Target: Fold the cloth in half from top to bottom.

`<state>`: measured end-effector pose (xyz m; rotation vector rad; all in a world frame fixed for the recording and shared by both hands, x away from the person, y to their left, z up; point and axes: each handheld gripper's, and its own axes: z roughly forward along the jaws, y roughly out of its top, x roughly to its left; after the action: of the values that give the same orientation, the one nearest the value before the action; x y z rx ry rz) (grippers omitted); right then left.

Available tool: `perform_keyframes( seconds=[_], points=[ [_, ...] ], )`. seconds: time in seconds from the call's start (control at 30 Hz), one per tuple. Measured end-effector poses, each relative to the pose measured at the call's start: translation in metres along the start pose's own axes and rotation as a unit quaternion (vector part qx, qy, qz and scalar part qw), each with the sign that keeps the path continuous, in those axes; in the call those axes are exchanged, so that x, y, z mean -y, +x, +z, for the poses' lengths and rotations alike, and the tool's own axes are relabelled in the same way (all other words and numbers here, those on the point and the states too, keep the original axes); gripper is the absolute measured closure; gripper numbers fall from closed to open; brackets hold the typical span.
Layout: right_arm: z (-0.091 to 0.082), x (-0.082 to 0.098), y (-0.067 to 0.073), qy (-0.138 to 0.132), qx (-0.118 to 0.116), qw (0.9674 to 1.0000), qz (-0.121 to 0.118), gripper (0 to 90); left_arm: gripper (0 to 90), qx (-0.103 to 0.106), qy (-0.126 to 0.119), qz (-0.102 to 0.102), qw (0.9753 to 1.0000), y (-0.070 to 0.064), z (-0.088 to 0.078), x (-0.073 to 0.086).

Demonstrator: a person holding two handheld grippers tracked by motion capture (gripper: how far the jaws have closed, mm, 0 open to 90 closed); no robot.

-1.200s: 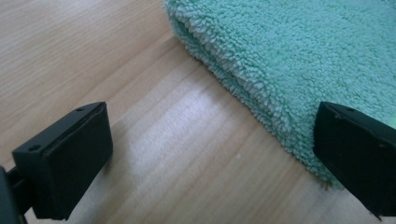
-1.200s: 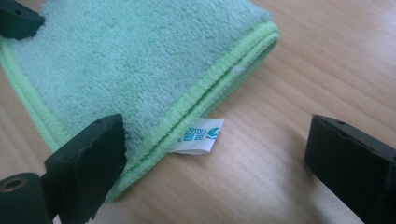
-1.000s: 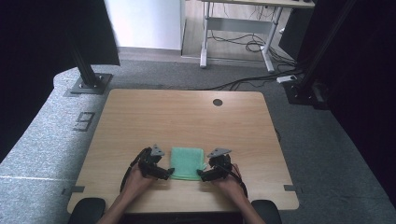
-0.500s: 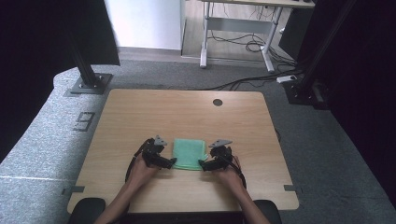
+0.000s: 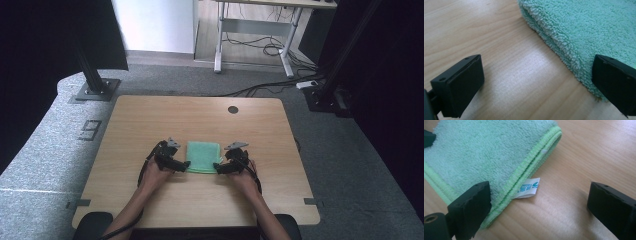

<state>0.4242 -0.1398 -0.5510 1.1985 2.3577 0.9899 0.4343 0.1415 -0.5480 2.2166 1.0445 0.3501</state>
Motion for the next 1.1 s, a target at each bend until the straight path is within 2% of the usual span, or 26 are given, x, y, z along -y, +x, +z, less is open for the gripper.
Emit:
perform_keyframes(
  seconds=[1.1],
  points=[
    [0.026,-0.026,-0.023,-0.01,0.015,0.9997,0.014,5.7,0.0,-0.016,-0.003,-0.019,0.9997,0.026,0.019,-0.022]
  ],
)
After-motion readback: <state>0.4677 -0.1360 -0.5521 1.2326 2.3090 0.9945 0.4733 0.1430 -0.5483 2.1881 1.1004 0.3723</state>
